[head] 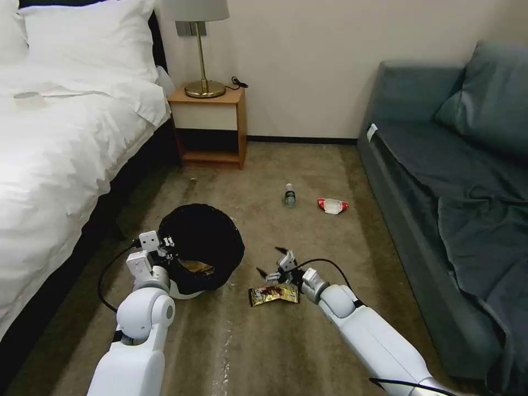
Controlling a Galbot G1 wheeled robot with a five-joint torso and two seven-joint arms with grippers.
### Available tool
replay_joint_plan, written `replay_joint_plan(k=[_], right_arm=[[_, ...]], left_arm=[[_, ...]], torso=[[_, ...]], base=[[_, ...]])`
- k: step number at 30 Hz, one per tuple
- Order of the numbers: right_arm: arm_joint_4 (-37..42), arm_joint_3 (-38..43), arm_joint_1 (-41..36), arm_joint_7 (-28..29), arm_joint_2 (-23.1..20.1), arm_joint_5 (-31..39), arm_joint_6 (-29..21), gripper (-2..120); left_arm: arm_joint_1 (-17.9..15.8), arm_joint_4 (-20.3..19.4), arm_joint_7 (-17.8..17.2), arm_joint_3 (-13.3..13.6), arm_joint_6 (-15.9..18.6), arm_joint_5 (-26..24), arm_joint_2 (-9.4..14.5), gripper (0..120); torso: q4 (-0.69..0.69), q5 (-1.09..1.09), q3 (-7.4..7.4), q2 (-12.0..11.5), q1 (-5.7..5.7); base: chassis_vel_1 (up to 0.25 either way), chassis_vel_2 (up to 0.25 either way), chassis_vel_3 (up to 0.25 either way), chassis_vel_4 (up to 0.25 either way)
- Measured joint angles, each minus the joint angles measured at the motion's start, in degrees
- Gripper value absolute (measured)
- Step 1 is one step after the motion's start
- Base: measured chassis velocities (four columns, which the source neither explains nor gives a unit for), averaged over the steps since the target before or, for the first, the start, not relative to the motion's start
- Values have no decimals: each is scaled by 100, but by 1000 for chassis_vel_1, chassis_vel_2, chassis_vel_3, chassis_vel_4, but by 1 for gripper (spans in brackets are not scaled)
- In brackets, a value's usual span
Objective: Pick up the trash bin, then pick up the garbage on the floor and place it into the trash bin.
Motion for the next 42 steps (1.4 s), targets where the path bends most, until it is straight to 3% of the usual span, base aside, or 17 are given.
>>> replay_joint_plan(k=[7, 13, 19, 37, 42], right_arm=[[-455, -204, 266, -271, 90, -293, 145, 100], [-1092, -100, 343, -783, 181, -1067, 385, 100], [-1482, 179, 330, -792, 300, -1585, 575, 100], [-2286, 533, 451, -631, 587, -1853, 811, 100], [-2455, 646, 436, -474, 677, -1778, 859, 83]], left_arm=[[17, 1, 4, 23, -5, 38, -48, 5], [-4, 3, 7, 22, -6, 64, -62, 5], [-35, 46, 7, 107, -6, 101, -90, 5], [-57, 55, 6, 211, -2, 129, -92, 5], [-72, 56, 5, 241, 2, 143, -106, 5]], torso=[[1, -1, 0, 0, 0], [0, 0, 0, 0, 0], [0, 0, 0, 0, 0], [0, 0, 0, 0, 0], [0, -1, 0, 0, 0]], base=[[0, 0, 0, 0], [0, 0, 0, 0], [0, 0, 0, 0], [0, 0, 0, 0], [0, 0, 0, 0]])
